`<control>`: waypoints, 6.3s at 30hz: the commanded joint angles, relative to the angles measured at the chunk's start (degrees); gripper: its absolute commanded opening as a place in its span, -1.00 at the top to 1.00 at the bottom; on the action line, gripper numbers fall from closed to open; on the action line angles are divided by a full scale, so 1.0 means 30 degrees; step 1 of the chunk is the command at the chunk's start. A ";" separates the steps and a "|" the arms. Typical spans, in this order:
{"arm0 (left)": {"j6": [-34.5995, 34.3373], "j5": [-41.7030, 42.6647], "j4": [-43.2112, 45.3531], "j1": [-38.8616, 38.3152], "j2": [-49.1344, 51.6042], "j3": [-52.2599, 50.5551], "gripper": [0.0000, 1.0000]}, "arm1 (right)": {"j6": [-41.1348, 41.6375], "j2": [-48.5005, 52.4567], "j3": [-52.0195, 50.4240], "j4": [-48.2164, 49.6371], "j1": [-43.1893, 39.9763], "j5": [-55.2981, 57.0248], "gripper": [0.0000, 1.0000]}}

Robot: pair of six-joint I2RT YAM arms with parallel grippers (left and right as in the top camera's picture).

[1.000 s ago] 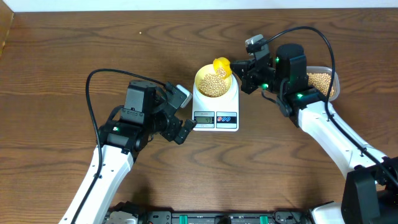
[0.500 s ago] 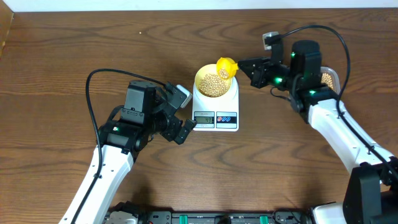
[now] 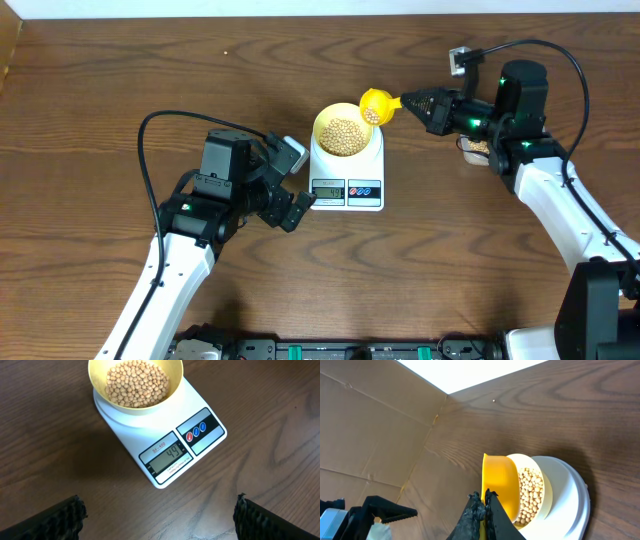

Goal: Scoop item into bowl and weigh 50g on scale

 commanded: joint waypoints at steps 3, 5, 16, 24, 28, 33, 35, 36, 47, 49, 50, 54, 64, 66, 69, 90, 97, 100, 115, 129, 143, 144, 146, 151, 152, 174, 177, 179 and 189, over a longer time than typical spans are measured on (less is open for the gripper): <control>-0.0109 -0.0117 0.0029 0.0080 0.0036 -0.0022 -0.93 | 0.0168 0.0036 0.0022 0.0146 -0.0168 -0.0051 0.98; -0.0109 -0.0117 0.0029 0.0080 0.0036 -0.0022 -0.94 | 0.0175 0.0036 0.0015 0.0146 -0.0168 -0.0058 0.98; -0.0109 -0.0117 0.0029 0.0080 0.0036 -0.0022 -0.93 | 0.0109 0.0036 0.0022 0.0146 -0.0168 0.0015 0.98; -0.0109 -0.0117 0.0029 0.0080 0.0036 -0.0022 -0.93 | 0.0044 0.0036 0.0022 0.0138 -0.0168 0.0146 0.98; -0.0109 -0.0117 0.0029 0.0080 0.0036 -0.0022 -0.93 | 0.0036 0.0036 0.0022 0.0138 -0.0131 0.0481 0.98; -0.0109 -0.0109 0.0029 0.0080 0.0036 -0.0022 -0.93 | 0.0022 0.0044 0.0022 0.0131 -0.0117 0.0517 0.98; -0.0109 -0.0117 0.0022 0.0080 0.0036 -0.0022 -0.93 | -0.0277 0.0044 0.0022 0.0131 -0.0117 0.0510 0.98; -0.0109 -0.0117 0.0029 0.0080 0.0036 -0.0022 -0.94 | -0.0335 0.0044 0.0022 0.0131 -0.0117 0.0517 0.98; -0.0109 -0.0117 0.0029 0.0080 0.0036 -0.0022 -0.93 | -0.0532 0.0044 0.0022 0.0131 -0.0117 0.0867 0.98; -0.0109 -0.0117 0.0029 0.0080 0.0036 -0.0022 -0.93 | -0.0568 0.0044 0.0022 0.0131 -0.0117 0.0867 0.98; -0.0109 -0.0109 0.0029 0.0080 0.0036 -0.0022 -0.93 | -0.0707 0.0044 0.0022 0.0131 -0.0117 0.0867 0.98; -0.0109 -0.0117 0.0029 0.0080 0.0036 -0.0022 -0.93 | -0.0831 0.0044 0.0022 0.0131 -0.0109 0.0860 0.98; -0.0109 -0.0117 0.0029 0.0080 0.0036 -0.0022 -0.93 | -0.3752 0.0044 0.0015 0.0138 0.1107 0.0903 0.98; -0.0109 -0.0117 0.0029 0.0080 0.0036 -0.0022 -0.93 | -0.4393 0.0044 0.0015 0.0131 0.1464 0.1158 0.98; -0.0109 -0.0117 0.0029 0.0080 0.0036 -0.0022 -0.93 | -0.5049 0.0044 0.0015 0.0102 0.2047 0.1996 0.98; -0.0109 -0.0117 0.0029 0.0080 0.0036 -0.0022 -0.94 | -0.6120 0.0168 0.0015 -0.1450 0.3235 0.5428 0.98; -0.0109 -0.0117 0.0029 0.0080 0.0036 -0.0022 -0.94 | -0.6346 0.0175 0.0015 -0.1173 0.3534 0.5457 0.98; -0.0109 -0.0117 0.0029 0.0080 0.0036 -0.0022 -0.93 | -0.6251 0.0189 0.0015 -0.0882 0.3541 0.6084 0.98; -0.0109 -0.0117 0.0029 0.0080 0.0036 -0.0022 -0.93 | -0.6557 0.0189 0.0015 -0.0459 0.4167 0.5574 0.98; -0.0109 -0.0117 0.0029 0.0080 0.0036 -0.0022 -0.93 | -0.7111 0.0197 0.0015 -0.0896 0.4306 0.6747 0.98; -0.0109 -0.0117 0.0022 0.0080 0.0036 -0.0022 -0.93 | -0.7227 0.0255 0.0015 -0.0721 0.4248 0.7060 0.98; -0.0109 -0.0117 0.0029 0.0080 0.0036 -0.0022 -0.93 | -0.7104 0.0262 0.0015 -0.0481 0.4262 0.6739 0.98; -0.0109 -0.0117 0.0029 0.0080 0.0036 -0.0022 -0.94 | -0.7475 0.0262 0.0015 -0.0503 0.4357 0.6229 0.99; -0.0109 -0.0117 0.0029 0.0080 0.0036 -0.0022 -0.93 | -0.7461 0.0291 0.0015 -0.0444 0.4240 0.6448 0.98; -0.0109 -0.0117 0.0029 0.0080 0.0036 -0.0022 -0.93 | -0.7613 0.0291 0.0015 -0.0335 0.4284 0.6033 0.98; -0.0109 -0.0117 0.0029 0.0080 0.0036 -0.0022 -0.94 | -0.8480 0.0372 0.0015 -0.1107 0.4124 0.6178 0.98; -0.0109 -0.0117 0.0029 0.0080 0.0036 -0.0022 -0.93 | -0.8204 0.0379 0.0015 -0.0867 0.4167 0.5952 0.98; -0.0109 -0.0117 0.0029 0.0080 0.0036 -0.0022 -0.93 | -0.8816 0.0379 0.0015 -0.1362 0.4248 0.5836 0.98; -0.0109 -0.0117 0.0029 0.0080 0.0036 -0.0022 -0.93 | -0.8568 0.0423 0.0015 -0.1341 0.4299 0.6717 0.98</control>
